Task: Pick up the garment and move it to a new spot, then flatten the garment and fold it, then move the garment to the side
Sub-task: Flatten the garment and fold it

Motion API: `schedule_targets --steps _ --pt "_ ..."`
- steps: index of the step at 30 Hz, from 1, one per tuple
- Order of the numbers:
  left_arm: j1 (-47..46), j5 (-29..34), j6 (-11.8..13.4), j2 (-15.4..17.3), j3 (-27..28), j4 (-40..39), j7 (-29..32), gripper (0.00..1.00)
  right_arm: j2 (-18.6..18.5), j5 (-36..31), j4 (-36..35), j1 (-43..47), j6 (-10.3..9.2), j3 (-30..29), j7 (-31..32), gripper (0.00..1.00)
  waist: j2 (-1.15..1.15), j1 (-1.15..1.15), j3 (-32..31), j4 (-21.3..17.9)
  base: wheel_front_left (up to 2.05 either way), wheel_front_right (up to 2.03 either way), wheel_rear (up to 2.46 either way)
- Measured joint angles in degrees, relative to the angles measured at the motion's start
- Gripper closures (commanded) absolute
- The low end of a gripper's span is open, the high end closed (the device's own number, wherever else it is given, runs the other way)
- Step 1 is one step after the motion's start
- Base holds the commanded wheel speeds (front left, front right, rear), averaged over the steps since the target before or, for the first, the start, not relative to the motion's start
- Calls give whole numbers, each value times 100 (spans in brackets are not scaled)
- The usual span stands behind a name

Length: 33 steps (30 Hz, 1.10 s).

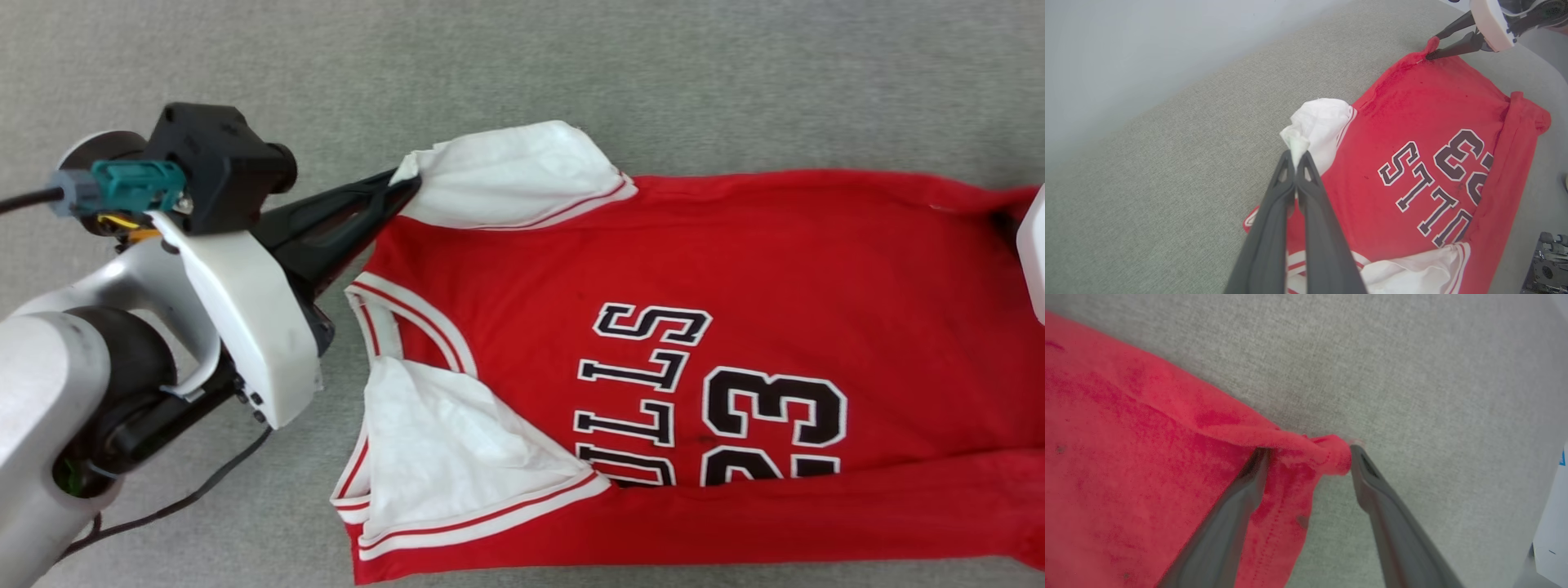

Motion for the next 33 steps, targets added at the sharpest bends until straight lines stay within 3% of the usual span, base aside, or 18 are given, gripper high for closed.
schedule_targets --steps 8,9,10,11,12,22,26,33 --pt "80 111 36 -180 -113 -4 -130 100 -212 68 519 -208 -5 502 -257 0 0 -2 154 295 0 0 0" --pt "99 155 36 -182 -137 32 -168 100 -216 86 579 -228 -14 545 -303 7 0 -2 150 303 0 0 0" --pt "111 181 38 -194 -158 68 -190 100 -214 109 638 -254 -12 583 -366 65 0 -2 136 304 0 0 0" --pt "142 185 40 -214 -178 93 -221 100 -203 125 690 -263 -12 624 -454 96 0 -2 114 303 0 0 0" --pt "199 183 43 -227 -197 122 -241 100 -181 130 738 -266 -12 664 -541 100 0 -2 87 298 0 0 0" --pt "810 118 293 -181 -109 506 -778 100 122 416 1039 -40 1 568 -1660 100 0 0 -490 133 0 0 0" --pt "1212 -3 380 -102 -102 535 -948 100 83 419 816 370 0 554 -2106 100 0 0 -862 76 0 0 0" --pt "2091 -237 628 153 -187 319 -1122 100 74 369 318 1460 0 115 -2323 100 0 -1 -1531 26 0 0 0"
